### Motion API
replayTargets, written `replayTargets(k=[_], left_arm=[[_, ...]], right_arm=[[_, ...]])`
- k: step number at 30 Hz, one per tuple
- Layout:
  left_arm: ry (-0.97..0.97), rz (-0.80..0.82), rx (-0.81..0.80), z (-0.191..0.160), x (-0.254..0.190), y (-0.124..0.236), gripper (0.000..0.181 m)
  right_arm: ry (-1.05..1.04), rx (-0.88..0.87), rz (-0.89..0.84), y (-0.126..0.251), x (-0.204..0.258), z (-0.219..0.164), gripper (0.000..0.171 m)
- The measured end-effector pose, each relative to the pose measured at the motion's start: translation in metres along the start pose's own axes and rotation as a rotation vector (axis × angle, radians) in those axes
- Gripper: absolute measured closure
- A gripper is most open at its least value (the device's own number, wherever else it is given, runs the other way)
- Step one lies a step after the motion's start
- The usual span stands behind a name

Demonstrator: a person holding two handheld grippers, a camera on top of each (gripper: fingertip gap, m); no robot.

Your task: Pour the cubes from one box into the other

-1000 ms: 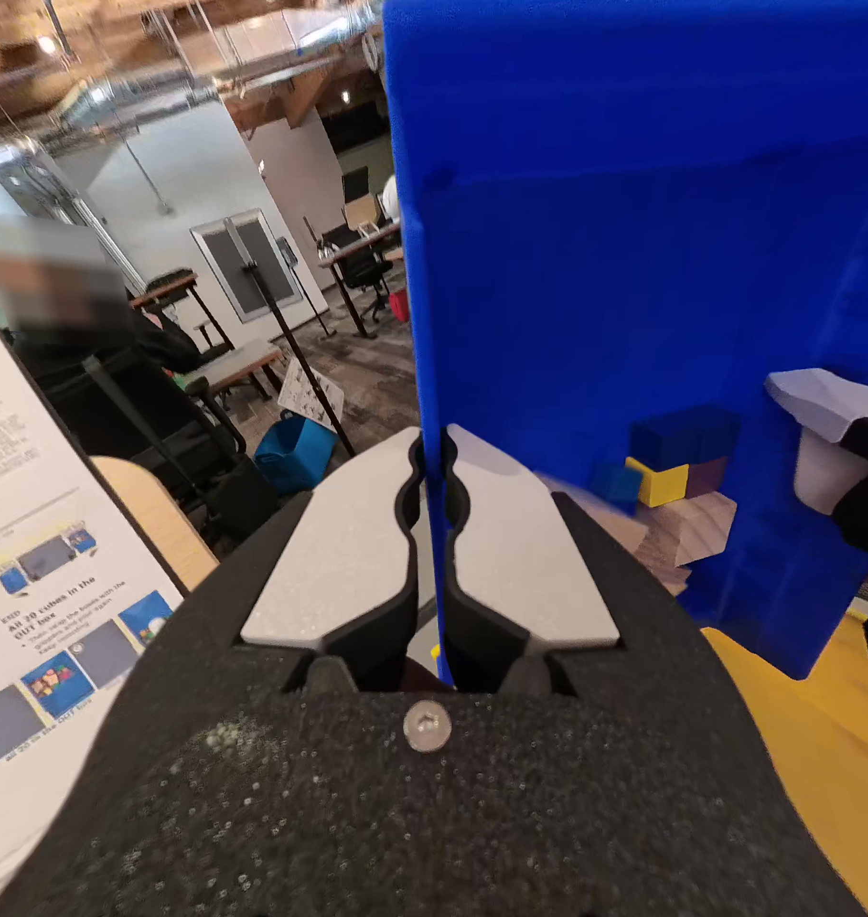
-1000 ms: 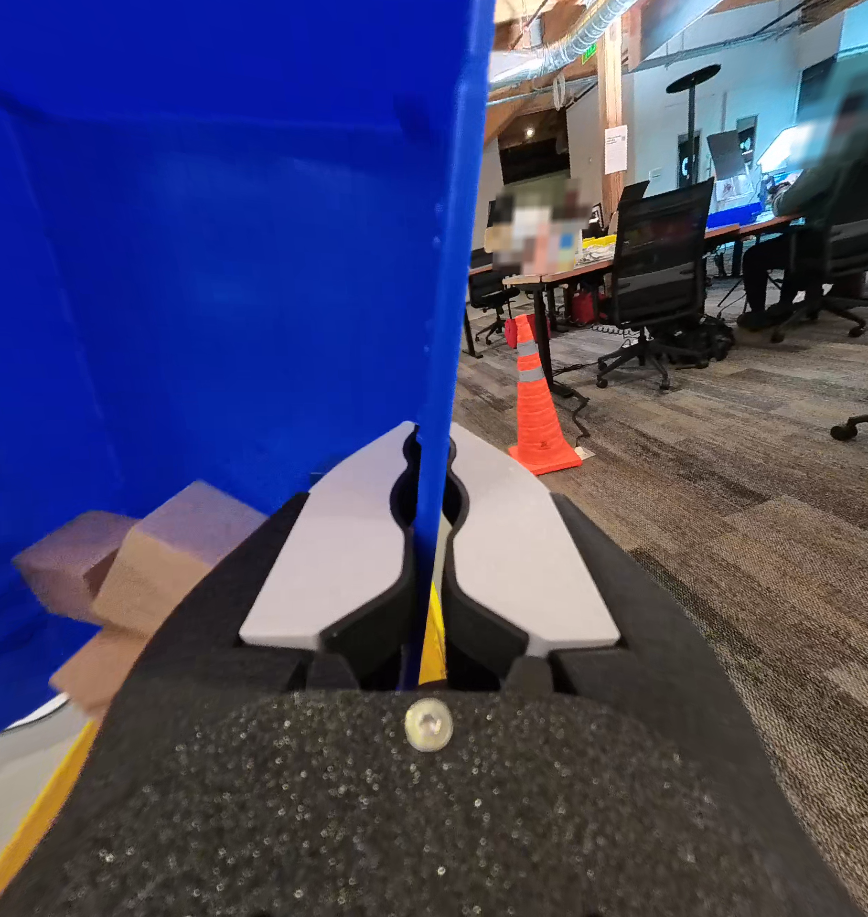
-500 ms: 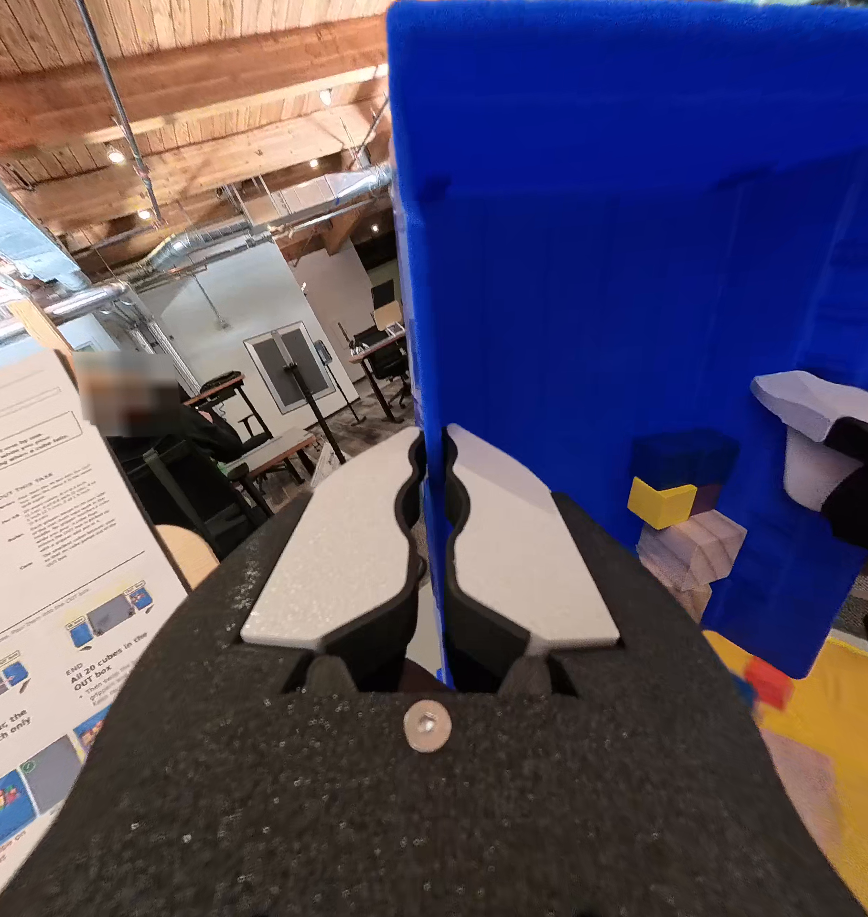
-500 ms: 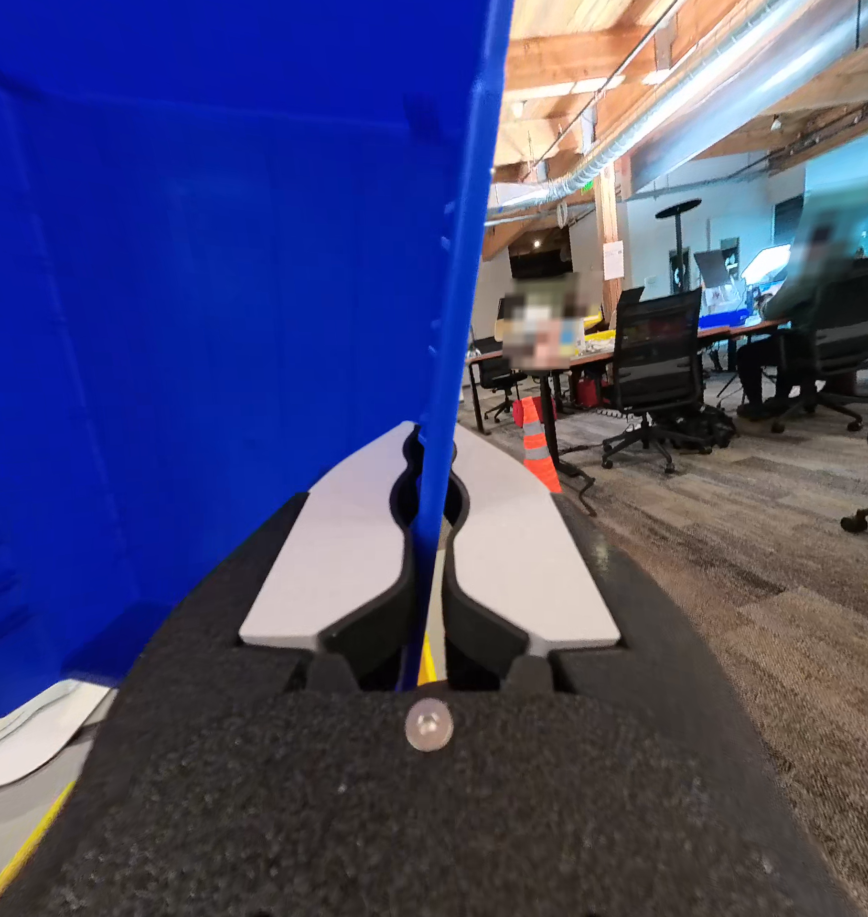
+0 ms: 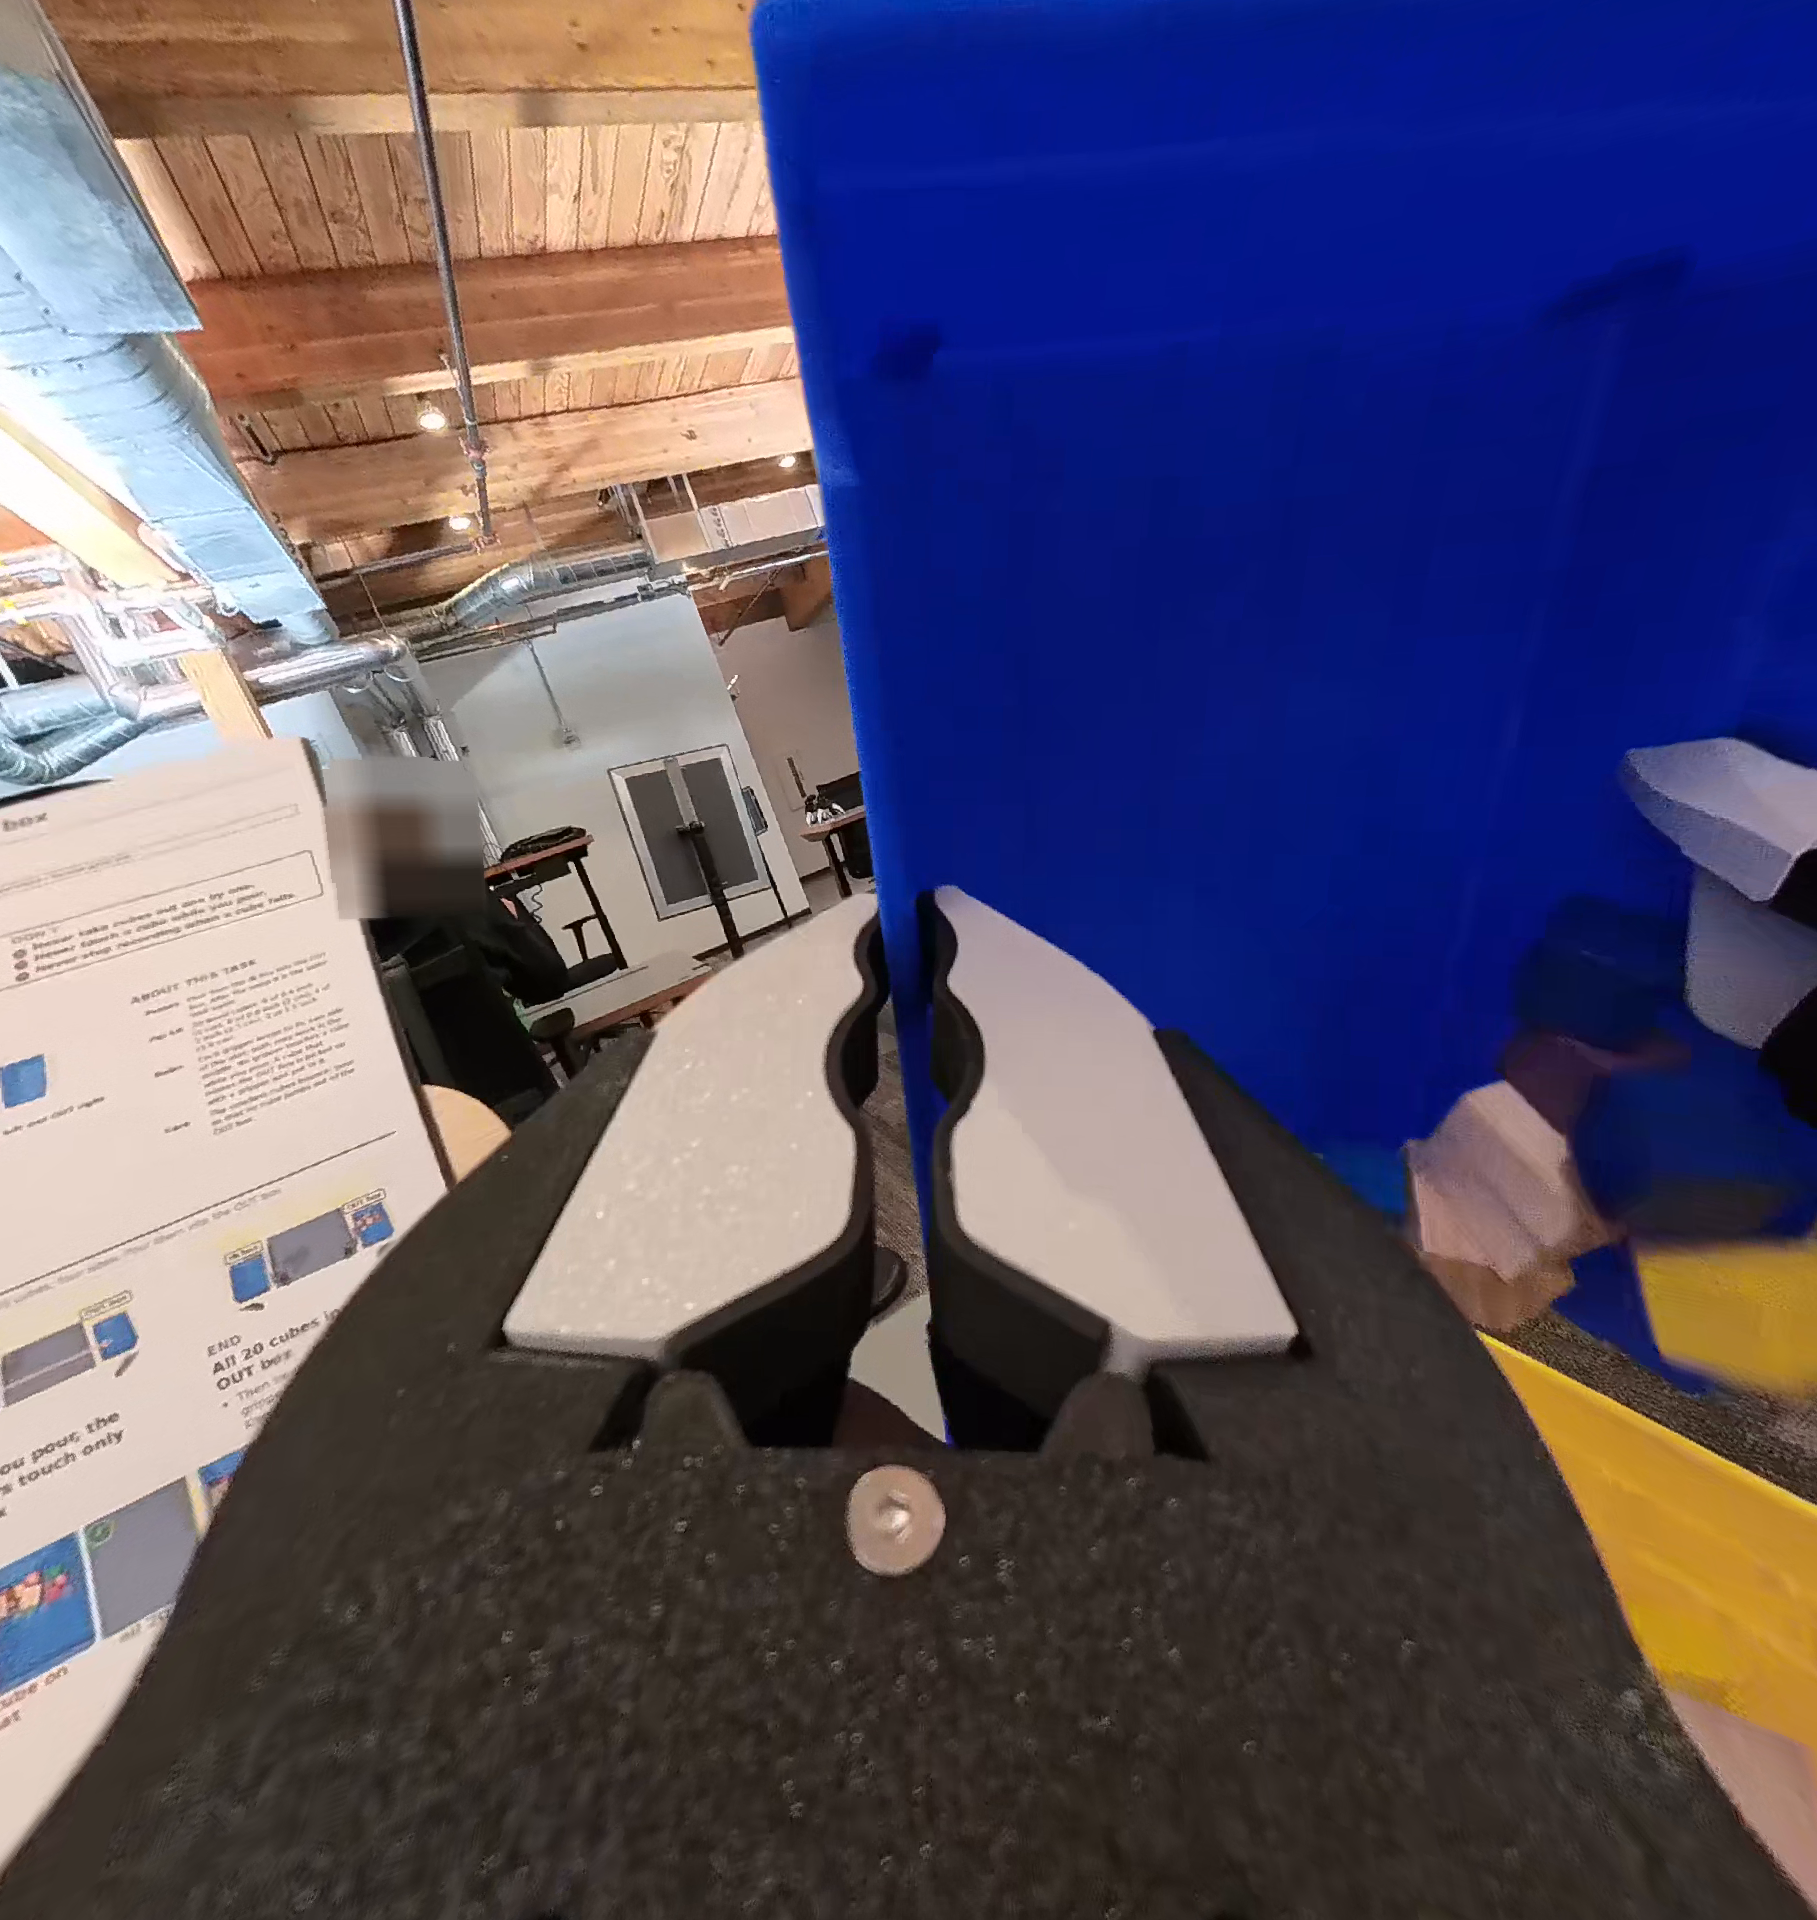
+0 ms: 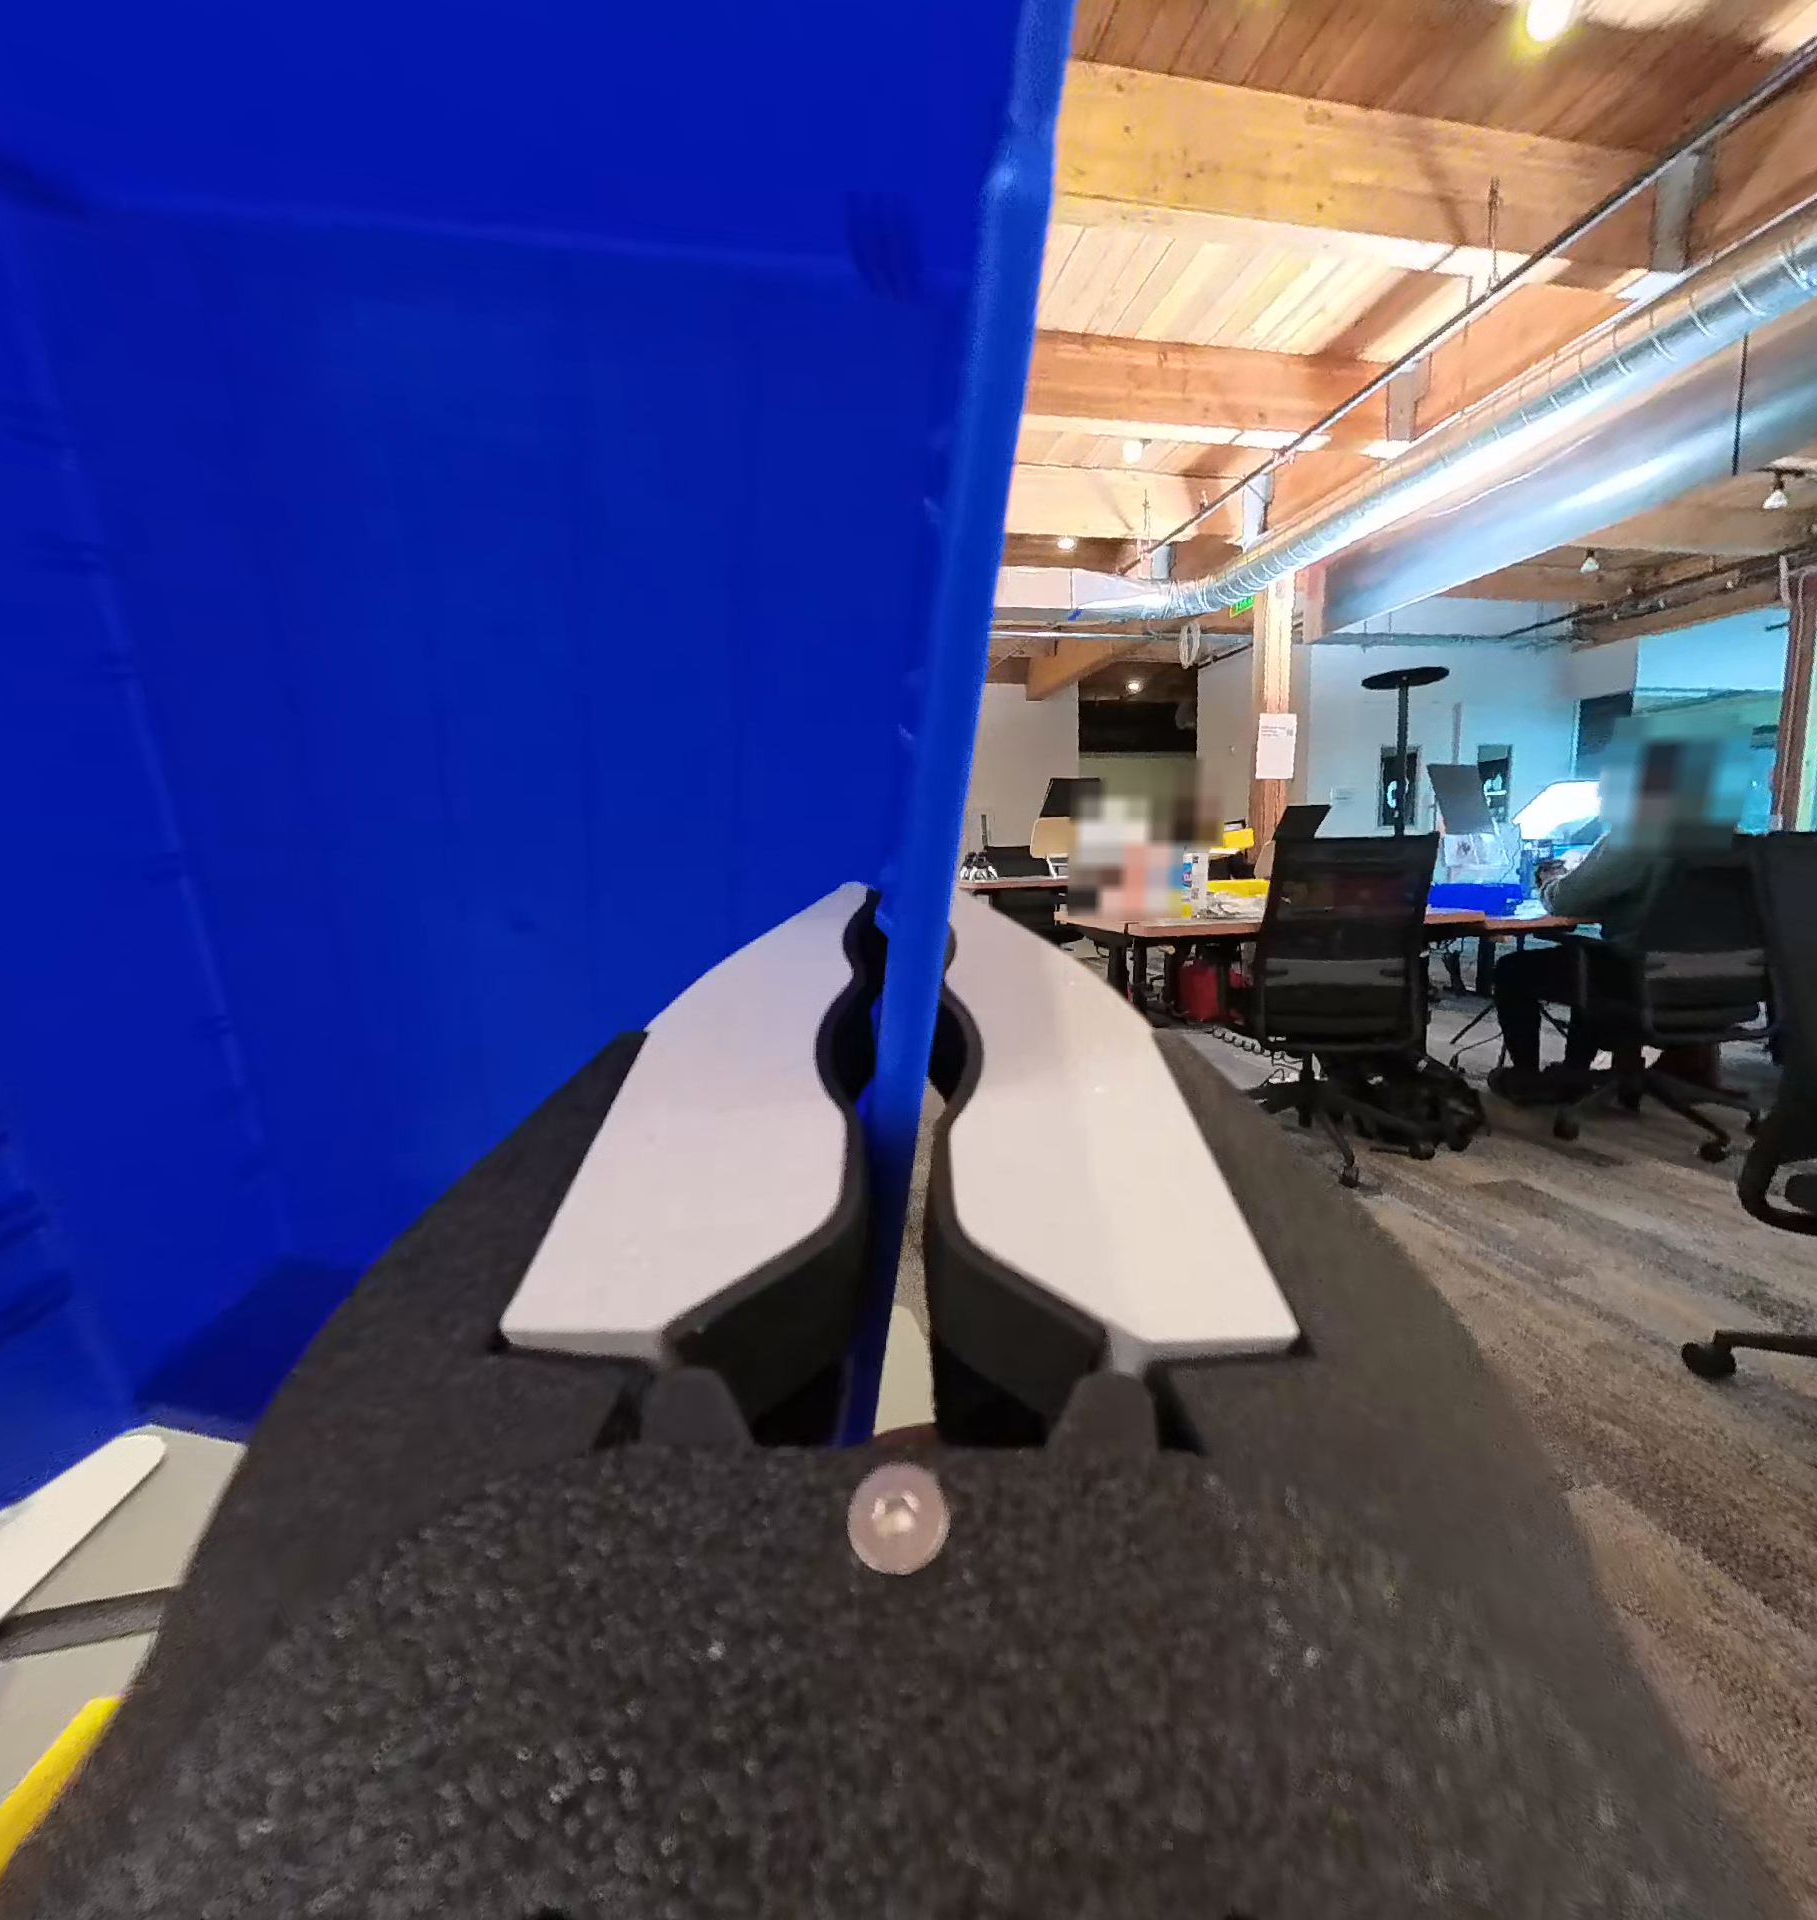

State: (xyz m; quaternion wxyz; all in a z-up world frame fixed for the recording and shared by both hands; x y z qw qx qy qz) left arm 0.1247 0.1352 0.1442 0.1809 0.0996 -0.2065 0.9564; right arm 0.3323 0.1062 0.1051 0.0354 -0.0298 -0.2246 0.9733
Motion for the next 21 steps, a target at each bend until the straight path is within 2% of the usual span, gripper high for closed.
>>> replayTargets(k=[15, 18, 21], left_arm=[[0.024, 0.037, 0.028, -0.011, 0.027, 0.007, 0.177], [0.008, 0.058, 0.031, 0.004, 0.042, 0.011, 0.177], [-0.014, 0.123, 0.037, 0.040, 0.083, 0.020, 0.177]], right_arm=[[0.024, 0.017, 0.063, -0.014, 0.026, -0.002, 0.166], [0.045, 0.022, 0.064, -0.017, 0.039, 0.021, 0.166], [0.010, 0.079, 0.093, -0.033, 0.076, 0.064, 0.166]])
Point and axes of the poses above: each gripper's, where its closed fingertips meet, y back along the fingers, z out of its top, x = y × z across the jaws, the point moved 6 cm from there along y, back along the fingers, and after that the axes turned 9 degrees about z, right-handed, at the moved point
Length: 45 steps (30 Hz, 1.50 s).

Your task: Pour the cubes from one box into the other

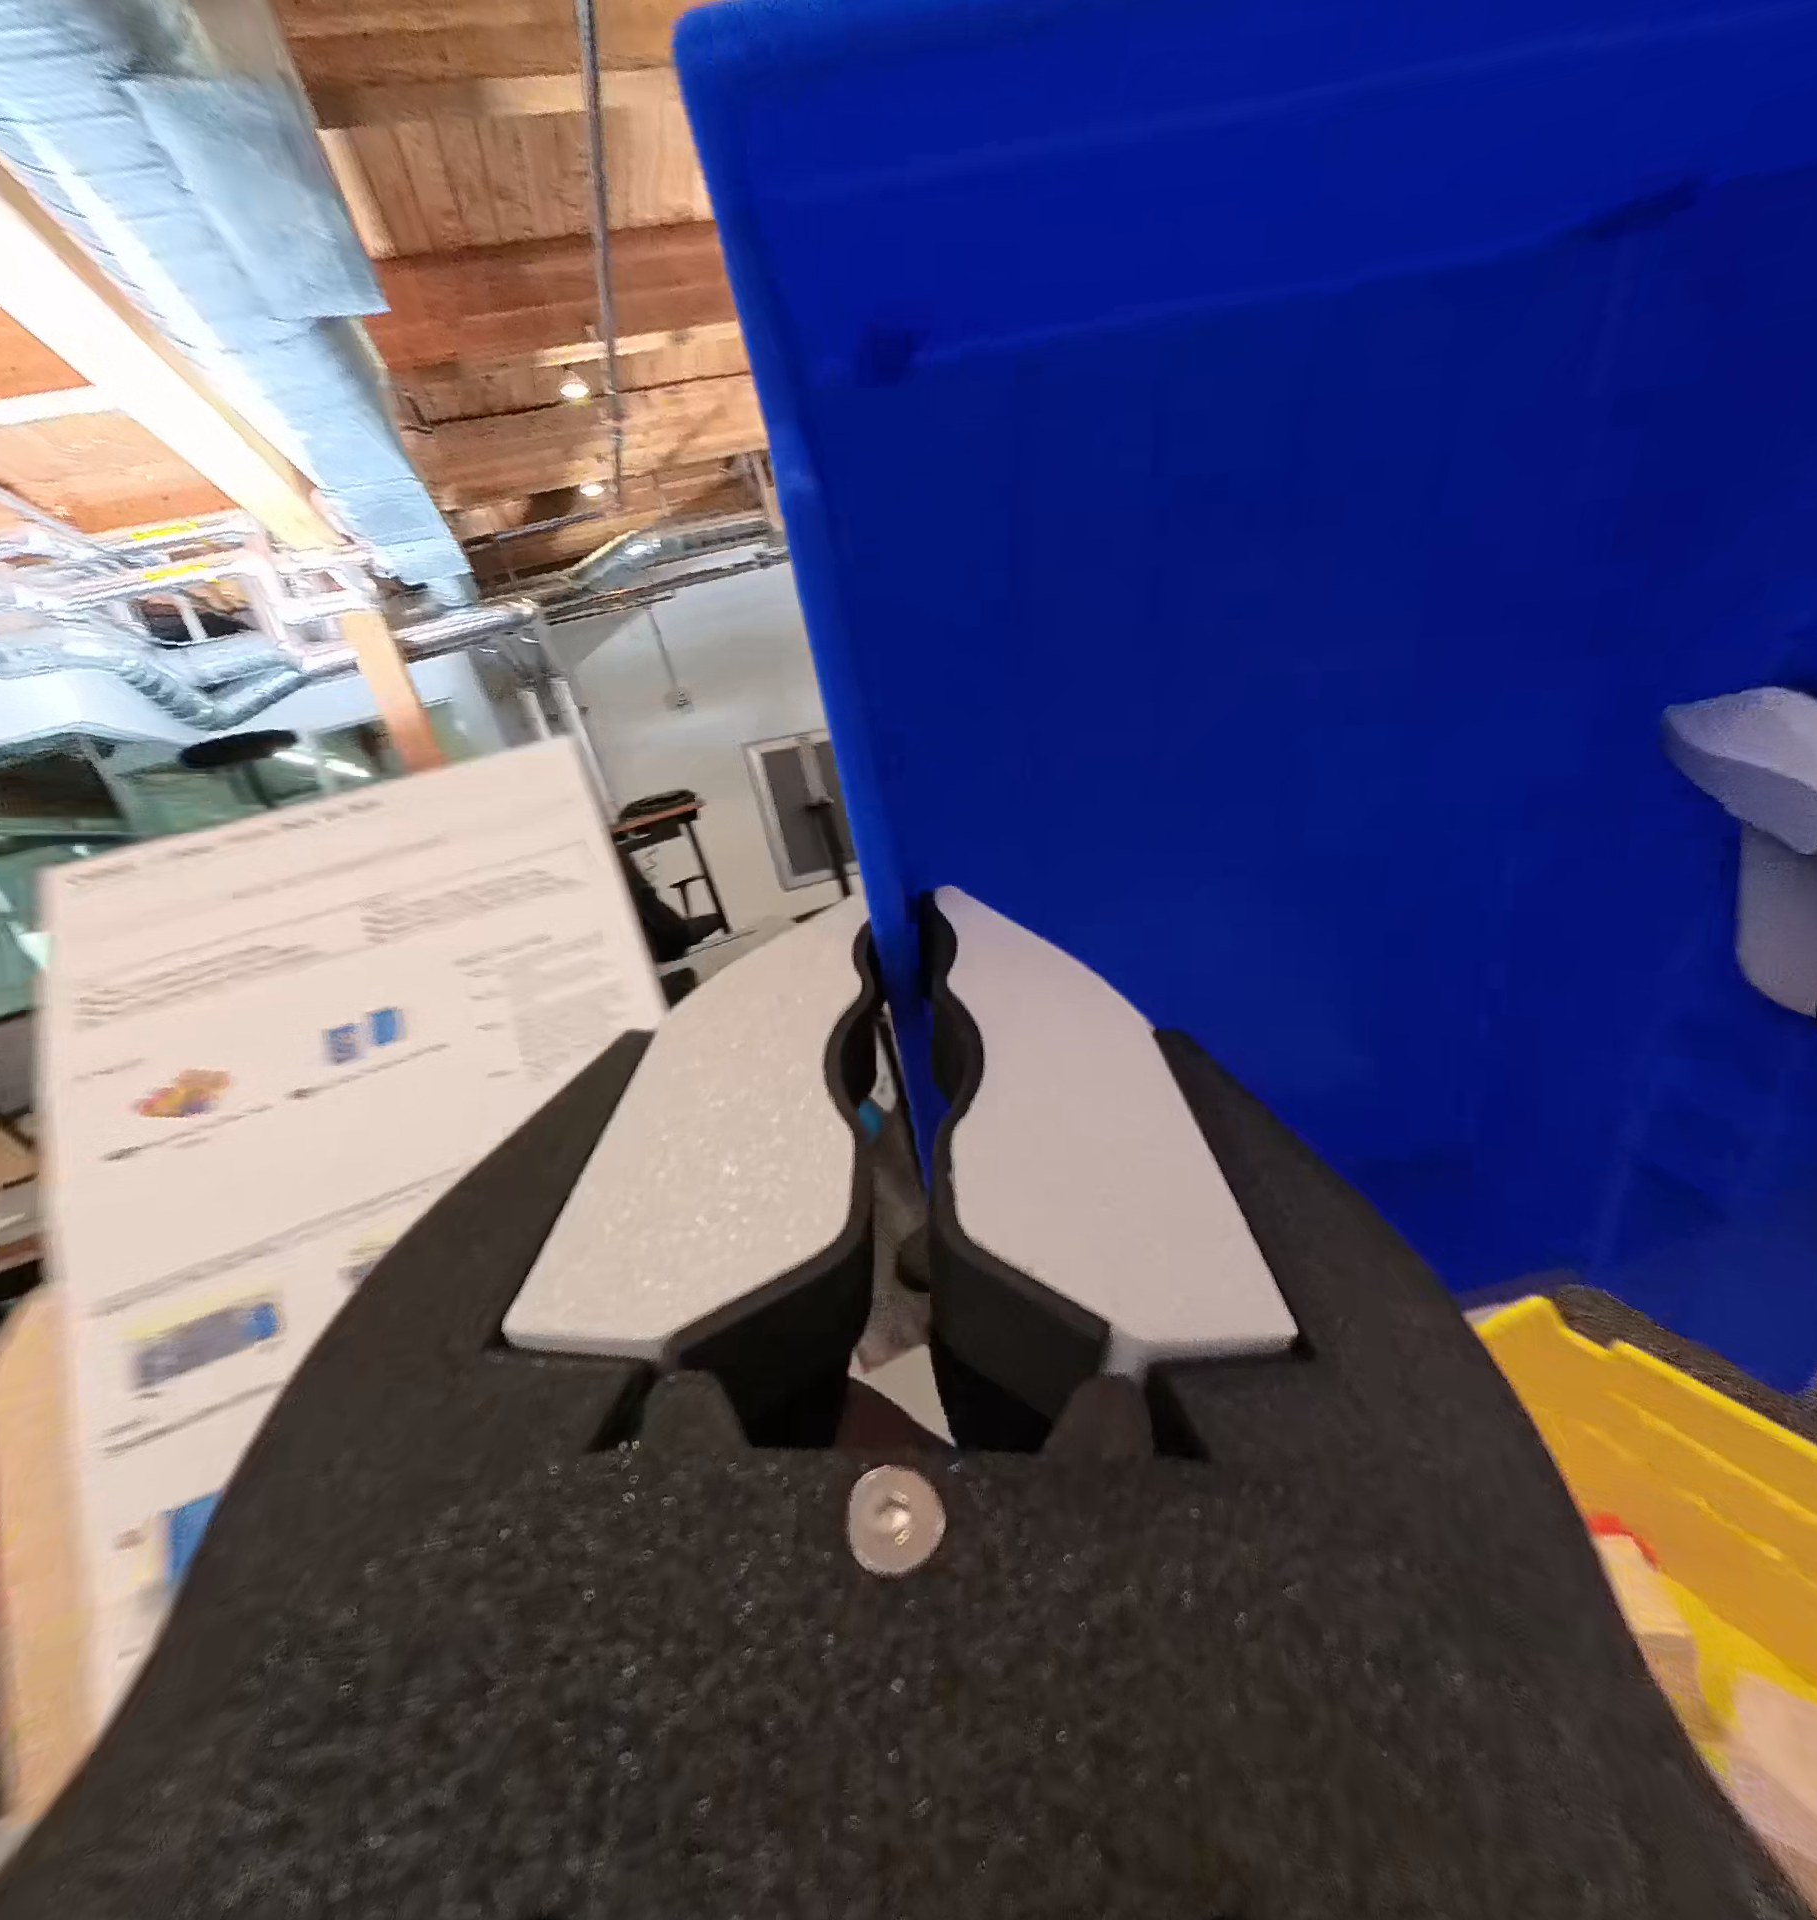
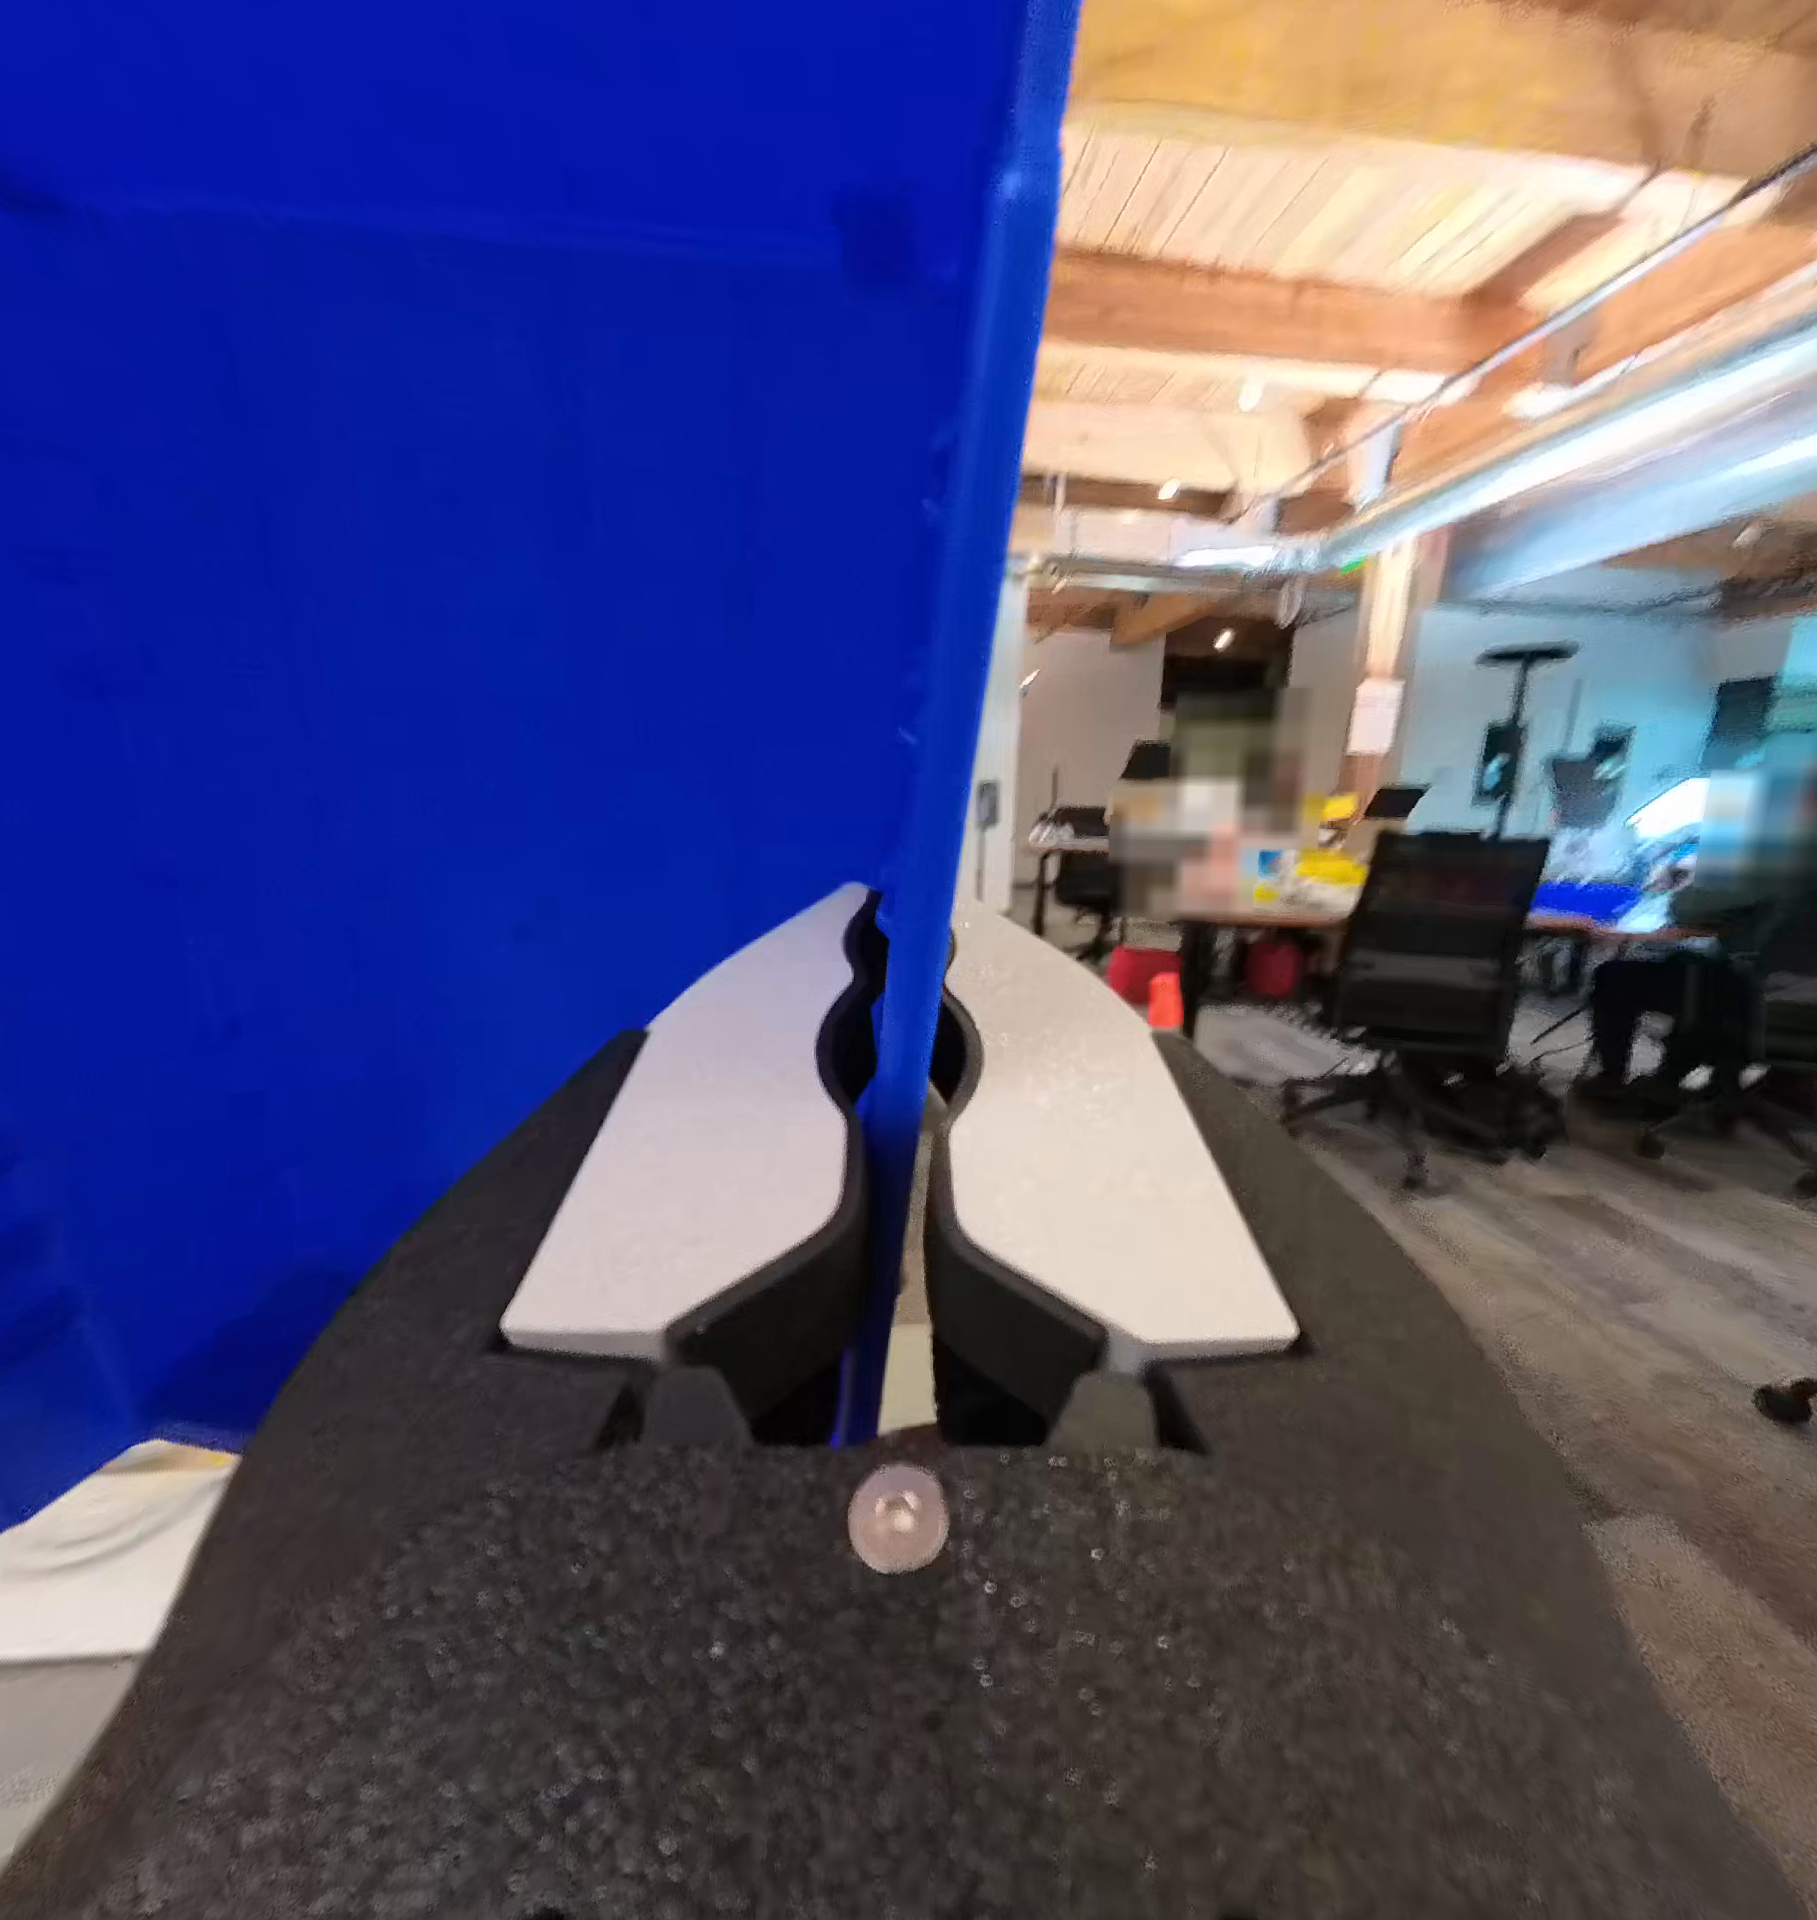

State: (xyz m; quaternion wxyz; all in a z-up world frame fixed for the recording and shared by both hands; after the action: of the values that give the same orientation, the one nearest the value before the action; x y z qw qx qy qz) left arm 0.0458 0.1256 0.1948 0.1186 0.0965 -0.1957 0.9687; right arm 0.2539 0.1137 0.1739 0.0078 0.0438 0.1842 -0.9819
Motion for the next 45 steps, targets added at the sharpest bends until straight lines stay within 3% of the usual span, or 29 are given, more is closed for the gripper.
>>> replayTargets(k=[4, 8, 11, 16, 21, 28, 34, 37, 39, 41, 45], left_arm=[[-0.043, 0.051, 0.166, 0.038, 0.092, 0.005, 0.177], [-0.101, 0.061, 0.507, 0.025, 0.202, 0.028, 0.176], [-0.056, 0.064, 0.787, -0.017, 0.281, 0.067, 0.176], [-0.009, 0.141, 1.124, -0.110, 0.392, 0.134, 0.177], [0.159, 0.154, 1.354, -0.203, 0.467, 0.169, 0.177], [0.262, 0.102, 1.516, -0.300, 0.512, 0.159, 0.177], [0.258, 0.050, 1.576, -0.343, 0.512, 0.153, 0.177], [0.243, 0.079, 1.557, -0.356, 0.511, 0.155, 0.176], [0.295, 0.123, 1.525, -0.355, 0.514, 0.154, 0.175], [0.324, 0.168, 1.485, -0.340, 0.519, 0.152, 0.158], [0.380, 0.198, 1.295, -0.265, 0.525, 0.148, 0.145]], right_arm=[[-0.183, 0.246, 0.123, -0.036, 0.080, 0.040, 0.166], [-0.170, 0.564, 0.306, -0.061, 0.188, 0.046, 0.166], [-0.218, 0.807, 0.429, -0.060, 0.283, 0.020, 0.166], [-0.239, 1.226, 0.588, -0.030, 0.441, -0.068, 0.165], [-0.250, 1.467, 0.601, -0.014, 0.541, -0.142, 0.164], [-0.221, 1.684, 0.603, -0.029, 0.593, -0.202, 0.164], [-0.251, 1.782, 0.627, -0.031, 0.598, -0.242, 0.163], [-0.292, 1.745, 0.665, -0.030, 0.602, -0.243, 0.153], [-0.248, 1.664, 0.693, -0.032, 0.600, -0.236, 0.149], [-0.227, 1.516, 0.707, -0.041, 0.592, -0.213, 0.149], [-0.245, 1.198, 0.812, -0.052, 0.555, -0.132, 0.147]])
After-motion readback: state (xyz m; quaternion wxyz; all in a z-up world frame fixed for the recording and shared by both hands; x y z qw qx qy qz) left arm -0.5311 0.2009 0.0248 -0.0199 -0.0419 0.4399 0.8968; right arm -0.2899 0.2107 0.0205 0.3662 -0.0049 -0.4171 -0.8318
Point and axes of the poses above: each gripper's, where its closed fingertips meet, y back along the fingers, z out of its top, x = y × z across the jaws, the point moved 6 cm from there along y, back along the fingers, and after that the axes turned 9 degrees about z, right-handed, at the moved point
